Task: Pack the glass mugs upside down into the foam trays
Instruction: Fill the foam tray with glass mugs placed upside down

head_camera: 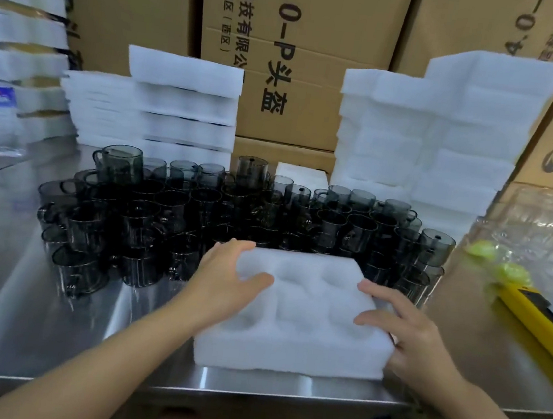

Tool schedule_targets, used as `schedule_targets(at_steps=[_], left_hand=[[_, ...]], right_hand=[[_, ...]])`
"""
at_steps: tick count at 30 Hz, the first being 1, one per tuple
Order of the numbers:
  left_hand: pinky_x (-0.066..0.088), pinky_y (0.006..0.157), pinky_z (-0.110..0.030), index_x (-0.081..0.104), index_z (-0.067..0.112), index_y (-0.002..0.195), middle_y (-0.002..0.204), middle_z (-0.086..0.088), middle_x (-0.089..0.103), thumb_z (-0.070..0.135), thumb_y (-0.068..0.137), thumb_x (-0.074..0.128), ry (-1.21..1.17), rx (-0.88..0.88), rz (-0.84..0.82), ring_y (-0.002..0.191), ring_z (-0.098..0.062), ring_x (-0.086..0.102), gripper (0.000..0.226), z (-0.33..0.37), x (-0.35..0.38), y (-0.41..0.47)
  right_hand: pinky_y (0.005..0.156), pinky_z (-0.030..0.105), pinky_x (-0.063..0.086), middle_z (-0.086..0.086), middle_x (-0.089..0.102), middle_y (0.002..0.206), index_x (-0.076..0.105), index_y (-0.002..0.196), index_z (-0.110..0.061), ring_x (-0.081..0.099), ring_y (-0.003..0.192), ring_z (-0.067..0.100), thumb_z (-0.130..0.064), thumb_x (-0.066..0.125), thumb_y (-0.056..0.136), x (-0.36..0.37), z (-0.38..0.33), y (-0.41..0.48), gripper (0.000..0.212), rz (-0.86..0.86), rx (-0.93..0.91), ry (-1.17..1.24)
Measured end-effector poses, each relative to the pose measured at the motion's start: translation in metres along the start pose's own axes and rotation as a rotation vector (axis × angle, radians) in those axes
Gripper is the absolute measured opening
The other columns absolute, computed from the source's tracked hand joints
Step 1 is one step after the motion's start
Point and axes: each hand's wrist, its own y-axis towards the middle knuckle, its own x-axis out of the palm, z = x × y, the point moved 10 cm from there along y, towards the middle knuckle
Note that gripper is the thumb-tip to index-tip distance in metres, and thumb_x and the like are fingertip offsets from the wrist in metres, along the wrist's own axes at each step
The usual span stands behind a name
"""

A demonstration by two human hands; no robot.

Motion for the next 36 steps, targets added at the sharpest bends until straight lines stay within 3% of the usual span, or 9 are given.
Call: schedule_targets(at_steps=[4,7,9,14,17,23,26,30,36], left_hand=[[-0.01,0.116,-0.034,0.018,0.023,0.151,0.16,-0.001,-0.015,0.062,0.086,0.046,0.438,-0.003,-0.164,0.145,-0.015,-0.021,0.081,-0.008,0.021,0.001],[-0.026,0.108,-0.04,-0.001,0.022,0.153,0.155,0.006,-0.029,0.073,0.086,0.023,0.726,0.119,-0.179,0.139,-0.01,-0.033,0.088,0.004,0.026,0.003],[-0.028,0.106,-0.041,-0.001,0.024,0.152,0.156,0.011,-0.024,0.073,0.086,0.019,0.768,0.258,-0.207,0.139,-0.007,-0.03,0.085,0.023,0.031,0.007],[0.005,0.117,-0.03,0.04,0.027,0.143,0.158,0.013,0.019,0.047,0.097,0.042,0.583,0.455,-0.45,0.146,-0.007,0.011,0.05,0.068,0.061,0.024],[0.036,0.103,-0.025,0.06,0.027,0.126,0.142,0.014,0.048,0.033,0.093,0.055,0.428,0.447,-0.428,0.126,-0.01,0.048,0.035,0.08,0.065,0.037],[0.049,0.082,-0.026,0.067,0.024,0.116,0.117,0.003,0.066,0.02,0.09,0.058,0.269,0.351,-0.429,0.103,-0.013,0.06,0.028,0.058,0.072,0.042],[0.044,0.048,-0.009,0.075,0.023,0.101,0.086,0.016,0.072,0.013,0.087,0.058,0.026,0.214,-0.19,0.062,0.007,0.059,0.025,0.044,0.041,0.053],[0.049,0.089,-0.029,0.072,0.029,0.102,0.106,0.009,0.071,0.011,0.085,0.056,0.235,0.0,0.223,0.103,-0.013,0.062,0.03,0.019,-0.007,0.062],[0.048,0.076,-0.028,0.071,0.029,0.098,0.093,0.008,0.069,0.013,0.087,0.055,0.254,-0.09,0.254,0.091,-0.016,0.062,0.025,0.002,-0.011,0.062]], right_hand=[[0.103,0.025,0.042,0.011,0.064,0.114,0.075,0.091,-0.005,0.054,0.117,0.013,0.017,0.064,0.076,-0.002,0.004,-0.003,0.029,0.039,0.016,0.114],[0.101,0.013,0.038,-0.011,0.069,0.099,0.074,0.092,-0.015,0.051,0.108,-0.016,0.016,0.042,0.081,-0.014,0.024,0.008,0.046,0.167,0.25,0.213],[0.086,0.005,0.042,-0.017,0.07,0.093,0.073,0.083,-0.027,0.056,0.095,-0.015,0.017,0.038,0.084,-0.018,0.035,0.025,0.056,0.227,0.426,0.311],[0.064,0.006,0.042,-0.027,0.065,0.07,0.067,0.07,-0.038,0.06,0.072,-0.003,0.003,0.048,0.08,-0.006,0.026,0.098,0.047,0.156,0.499,0.34],[0.065,0.02,0.05,-0.015,0.069,0.07,0.066,0.066,-0.038,0.06,0.064,0.007,-0.006,0.049,0.08,0.02,0.019,0.133,0.039,0.003,0.475,0.293],[0.068,0.026,0.048,-0.02,0.06,0.062,0.066,0.062,-0.031,0.061,0.071,0.008,-0.008,0.05,0.082,0.069,0.038,0.13,0.034,-0.125,0.54,0.22],[0.045,0.016,0.035,-0.018,0.061,0.06,0.069,0.064,-0.029,0.048,0.045,0.002,-0.007,0.05,0.081,0.074,0.054,0.113,0.033,-0.065,0.608,0.259],[0.057,0.015,0.035,-0.014,0.063,0.087,0.075,0.083,-0.021,0.052,0.066,0.004,-0.006,0.05,0.084,0.083,0.052,0.113,0.029,-0.133,0.561,0.191],[0.073,0.018,0.04,-0.008,0.065,0.111,0.072,0.104,-0.02,0.059,0.091,0.01,-0.013,0.055,0.088,0.09,0.055,0.116,0.025,-0.179,0.566,0.148]])
